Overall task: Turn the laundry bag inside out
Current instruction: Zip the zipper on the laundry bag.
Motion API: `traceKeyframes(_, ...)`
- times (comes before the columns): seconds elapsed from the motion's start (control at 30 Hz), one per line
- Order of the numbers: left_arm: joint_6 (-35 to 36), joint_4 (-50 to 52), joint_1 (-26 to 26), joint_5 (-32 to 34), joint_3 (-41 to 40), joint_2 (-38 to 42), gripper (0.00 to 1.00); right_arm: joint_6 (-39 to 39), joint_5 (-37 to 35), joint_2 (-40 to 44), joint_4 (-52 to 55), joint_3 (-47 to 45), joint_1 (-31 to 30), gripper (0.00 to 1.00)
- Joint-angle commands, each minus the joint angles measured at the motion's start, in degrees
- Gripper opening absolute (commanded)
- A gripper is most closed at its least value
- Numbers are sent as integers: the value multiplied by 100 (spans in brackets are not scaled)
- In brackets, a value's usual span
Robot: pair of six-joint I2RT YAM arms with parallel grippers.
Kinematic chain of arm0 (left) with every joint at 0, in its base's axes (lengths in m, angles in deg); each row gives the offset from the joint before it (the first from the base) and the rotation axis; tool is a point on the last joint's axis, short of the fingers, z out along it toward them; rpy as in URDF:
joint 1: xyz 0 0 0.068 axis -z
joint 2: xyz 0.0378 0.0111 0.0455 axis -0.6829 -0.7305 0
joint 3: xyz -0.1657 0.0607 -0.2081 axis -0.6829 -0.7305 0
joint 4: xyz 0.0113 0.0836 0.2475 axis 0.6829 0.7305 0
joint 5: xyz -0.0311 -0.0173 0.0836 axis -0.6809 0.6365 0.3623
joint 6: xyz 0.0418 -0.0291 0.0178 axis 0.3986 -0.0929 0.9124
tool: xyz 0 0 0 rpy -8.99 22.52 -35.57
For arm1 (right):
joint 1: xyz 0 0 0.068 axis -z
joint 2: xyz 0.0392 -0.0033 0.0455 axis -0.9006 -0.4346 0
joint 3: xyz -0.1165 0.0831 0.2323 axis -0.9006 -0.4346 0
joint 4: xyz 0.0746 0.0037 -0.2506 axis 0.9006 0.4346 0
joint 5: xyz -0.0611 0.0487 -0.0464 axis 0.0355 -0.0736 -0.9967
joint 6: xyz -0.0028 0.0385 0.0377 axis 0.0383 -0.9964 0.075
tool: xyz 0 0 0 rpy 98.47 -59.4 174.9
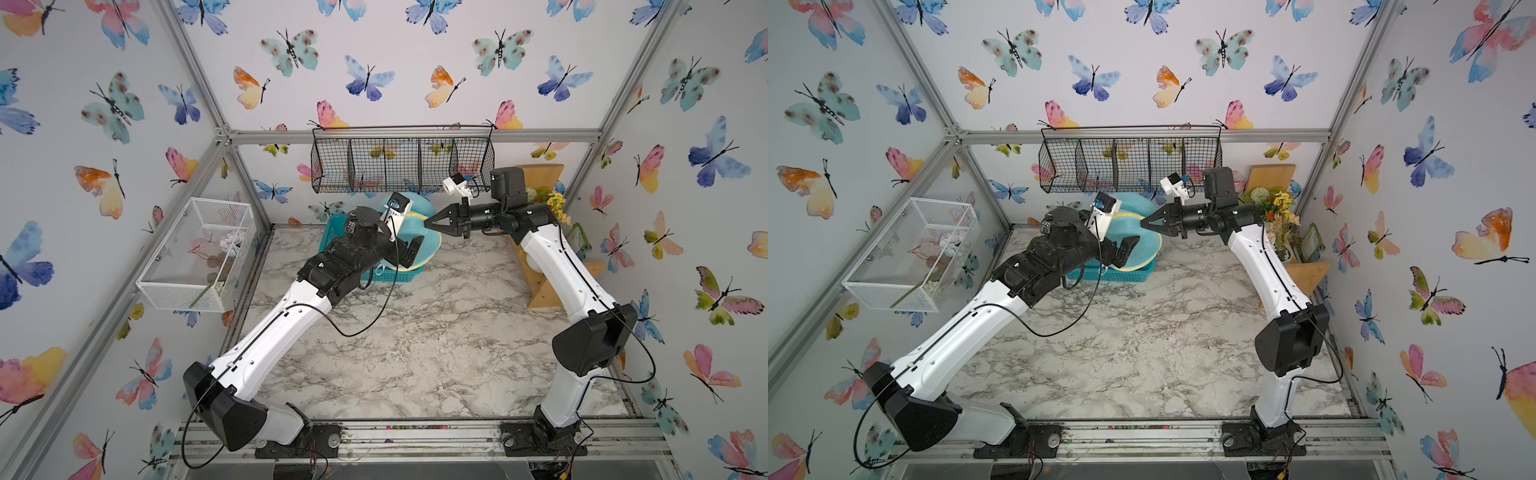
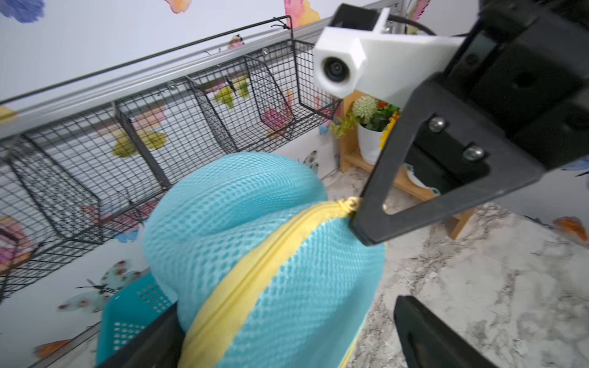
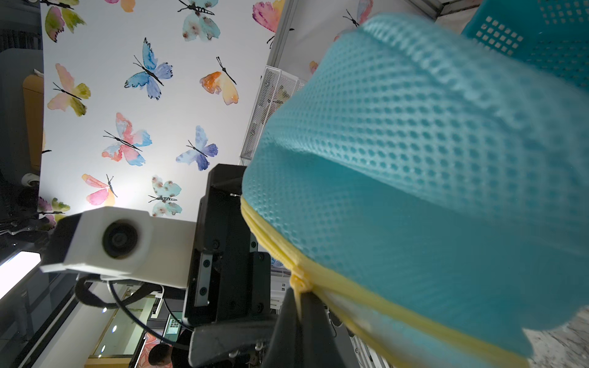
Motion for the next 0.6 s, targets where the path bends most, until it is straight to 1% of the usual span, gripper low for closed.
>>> traceKeyframes(0.0, 454, 113, 15, 1114, 124, -49, 99, 103, 1, 178, 82, 48, -46, 2)
traceKeyframes(0.1, 483, 316, 13, 1328, 59, -48, 99, 95, -1, 167, 100, 108, -54, 2)
traceKeyframes(0.3, 472, 485, 21, 1387, -133, 4, 99, 59, 13, 156, 98, 199, -87, 2)
traceKeyframes(0.47, 331, 421, 103, 1108, -106, -30, 99, 33, 35, 155, 87, 217, -176, 2)
traceKeyframes(0.57, 499, 260, 258, 1042, -88, -64, 99, 55, 43, 169, 87, 170, -247, 2)
